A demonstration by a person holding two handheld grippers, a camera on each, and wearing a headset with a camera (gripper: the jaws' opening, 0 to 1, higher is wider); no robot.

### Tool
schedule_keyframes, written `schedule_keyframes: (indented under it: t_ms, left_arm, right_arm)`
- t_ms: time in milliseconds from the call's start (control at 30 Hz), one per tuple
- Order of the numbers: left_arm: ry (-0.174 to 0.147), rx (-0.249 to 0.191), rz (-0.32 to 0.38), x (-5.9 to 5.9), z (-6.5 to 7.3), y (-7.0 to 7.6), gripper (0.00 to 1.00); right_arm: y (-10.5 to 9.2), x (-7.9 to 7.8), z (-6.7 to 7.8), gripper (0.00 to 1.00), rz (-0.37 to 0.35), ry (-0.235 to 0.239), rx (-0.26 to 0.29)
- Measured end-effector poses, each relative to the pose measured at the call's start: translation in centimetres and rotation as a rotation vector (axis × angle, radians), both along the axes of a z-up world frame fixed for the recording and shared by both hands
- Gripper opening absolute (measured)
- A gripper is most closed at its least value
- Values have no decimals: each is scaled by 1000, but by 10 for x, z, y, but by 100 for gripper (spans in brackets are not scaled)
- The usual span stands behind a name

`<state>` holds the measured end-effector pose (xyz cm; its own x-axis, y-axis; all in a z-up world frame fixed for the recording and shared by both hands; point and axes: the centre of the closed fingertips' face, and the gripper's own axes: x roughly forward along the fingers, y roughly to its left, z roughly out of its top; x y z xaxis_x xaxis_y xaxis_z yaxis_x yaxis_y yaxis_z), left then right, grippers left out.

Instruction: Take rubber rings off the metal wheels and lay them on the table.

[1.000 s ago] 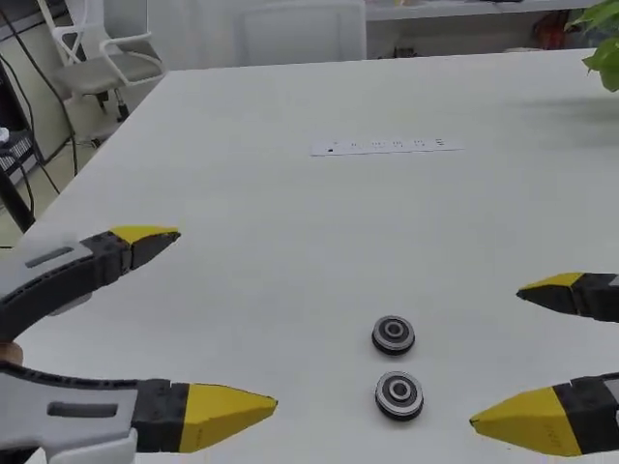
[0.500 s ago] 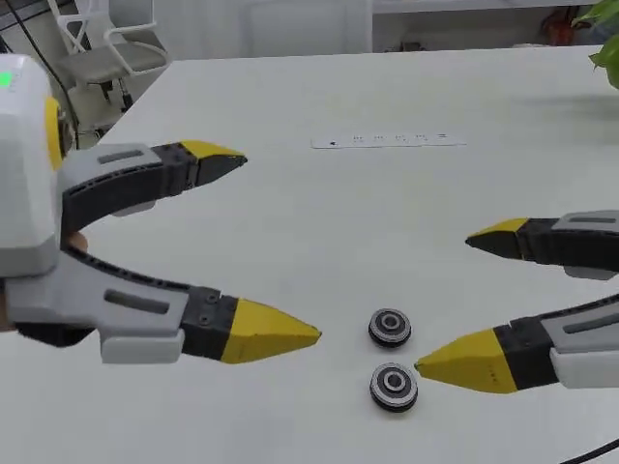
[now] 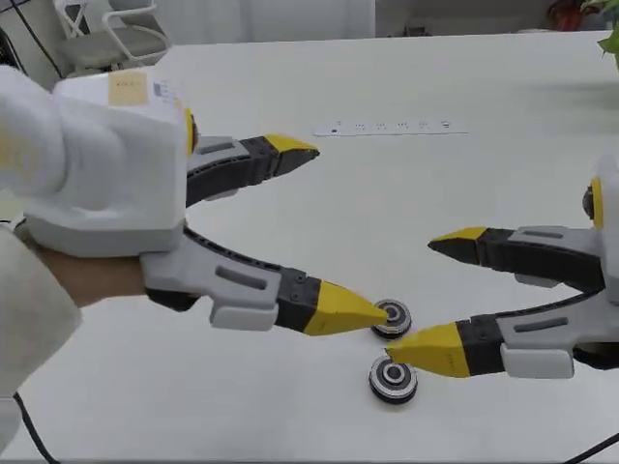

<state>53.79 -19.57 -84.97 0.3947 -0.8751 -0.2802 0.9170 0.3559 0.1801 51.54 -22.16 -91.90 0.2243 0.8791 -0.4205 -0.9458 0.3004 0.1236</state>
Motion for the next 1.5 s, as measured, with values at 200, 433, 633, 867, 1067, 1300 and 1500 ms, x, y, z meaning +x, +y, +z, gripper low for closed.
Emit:
schedule_keyframes:
  t_ms: [200, 433, 633, 867, 1067, 1300, 1500]
  left_arm:
    - [56, 26, -46, -5, -33, -14, 85]
    - [109, 43, -85, -14, -65, -25, 76]
    - [158, 61, -120, -19, -87, -31, 64]
    - [227, 77, -153, -26, -108, -38, 46]
    - [225, 78, -159, -24, -117, -43, 37]
    - [255, 115, -143, -24, -140, -39, 25]
    - [249, 144, -159, -27, -150, -43, 20]
  right_arm:
    - [-2, -3, -31, 64, 39, -3, -89]
    - [1, -9, -51, 45, 97, -15, -140]
    - [-5, -11, -70, 37, 110, 14, -197]
    - [-7, -12, -83, 35, 112, 55, -215]
    - [-9, -10, -89, 33, 114, 65, -218]
    - [-9, -11, -94, 28, 118, 82, -216]
    - [-10, -11, -99, 27, 122, 77, -224]
